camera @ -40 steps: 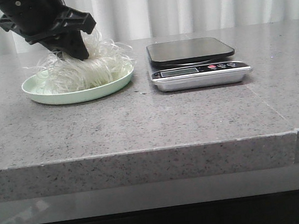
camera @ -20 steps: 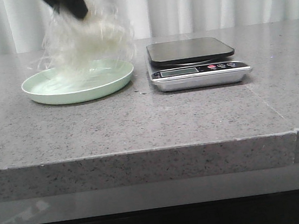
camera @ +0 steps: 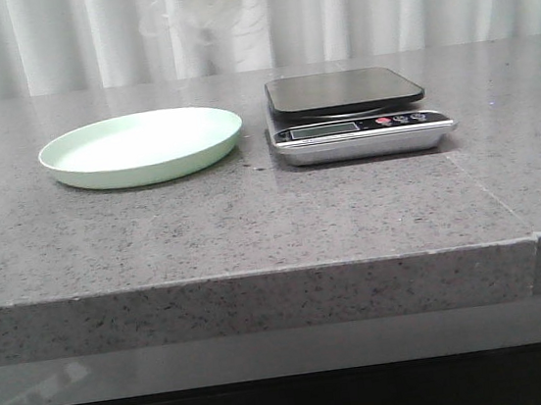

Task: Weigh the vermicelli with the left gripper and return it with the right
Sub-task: 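Lift the vermicelli with the left gripper and place it on the scale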

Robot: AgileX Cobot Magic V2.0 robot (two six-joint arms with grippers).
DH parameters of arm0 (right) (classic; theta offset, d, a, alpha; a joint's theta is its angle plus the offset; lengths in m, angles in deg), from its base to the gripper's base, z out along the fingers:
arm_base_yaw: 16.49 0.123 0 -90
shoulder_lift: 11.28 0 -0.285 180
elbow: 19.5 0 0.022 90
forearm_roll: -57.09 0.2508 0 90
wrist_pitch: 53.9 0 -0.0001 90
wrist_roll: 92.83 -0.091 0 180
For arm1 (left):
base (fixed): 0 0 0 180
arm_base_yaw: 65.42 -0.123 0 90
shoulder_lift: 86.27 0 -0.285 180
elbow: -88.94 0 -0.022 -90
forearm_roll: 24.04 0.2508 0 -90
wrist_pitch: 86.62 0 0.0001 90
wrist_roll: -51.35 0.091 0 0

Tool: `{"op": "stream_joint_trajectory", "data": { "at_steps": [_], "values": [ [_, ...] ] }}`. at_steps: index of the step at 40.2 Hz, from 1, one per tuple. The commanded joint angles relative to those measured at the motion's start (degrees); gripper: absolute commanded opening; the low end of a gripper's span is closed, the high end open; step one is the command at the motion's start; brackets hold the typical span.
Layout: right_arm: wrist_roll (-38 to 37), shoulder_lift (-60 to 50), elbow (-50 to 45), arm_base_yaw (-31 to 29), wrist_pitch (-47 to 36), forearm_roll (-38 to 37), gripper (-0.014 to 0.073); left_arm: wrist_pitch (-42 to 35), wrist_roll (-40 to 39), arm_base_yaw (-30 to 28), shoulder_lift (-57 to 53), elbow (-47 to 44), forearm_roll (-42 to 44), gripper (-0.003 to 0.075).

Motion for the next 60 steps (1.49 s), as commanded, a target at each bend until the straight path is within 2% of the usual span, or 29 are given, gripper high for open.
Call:
{"op": "stream_joint_trajectory", "data": {
  "at_steps": [1,18,20,27,30,38,48,56,60],
  "values": [
    [0.0,0.4,2.0,-0.3,-3.5,-0.5,0.0598,-6.2,0.0,2.2,0.0,4.8,-0.5,0.0155],
    [0.0,0.4,2.0,-0.3,-3.5,-0.5,0.0598,-7.2,0.0,5.7,10.6,8.4,0.3,0.0172],
    [0.0,0.4,2.0,-0.3,-3.5,-0.5,0.0598,-6.8,0.0,5.7,11.0,8.5,0.3,0.0209],
    [0.0,0.4,2.0,-0.3,-3.5,-0.5,0.0598,-5.1,0.0,5.7,12.5,8.5,0.3,0.0476],
    [0.0,0.4,2.0,-0.3,-3.5,-0.5,0.0598,-3.6,0.0,5.7,12.5,8.6,0.3,0.0529],
    [0.0,0.4,2.0,-0.3,-3.5,-0.5,0.0598,-0.5,-0.4,5.4,9.0,9.9,0.4,0.0524],
    [0.0,0.4,2.0,-0.3,-4.3,-0.5,0.0598,2.9,-3.7,5.4,-1.0,9.9,1.6,0.0524],
    [0.0,0.4,2.0,-0.3,-4.4,-0.5,0.0598,11.2,-4.7,5.4,-8.6,9.6,2.8,0.0521],
    [0.0,0.4,2.0,-0.3,-5.5,-0.5,0.0598,12.8,-6.5,5.4,-12.0,7.2,4.3,0.0499]
  ]
}}
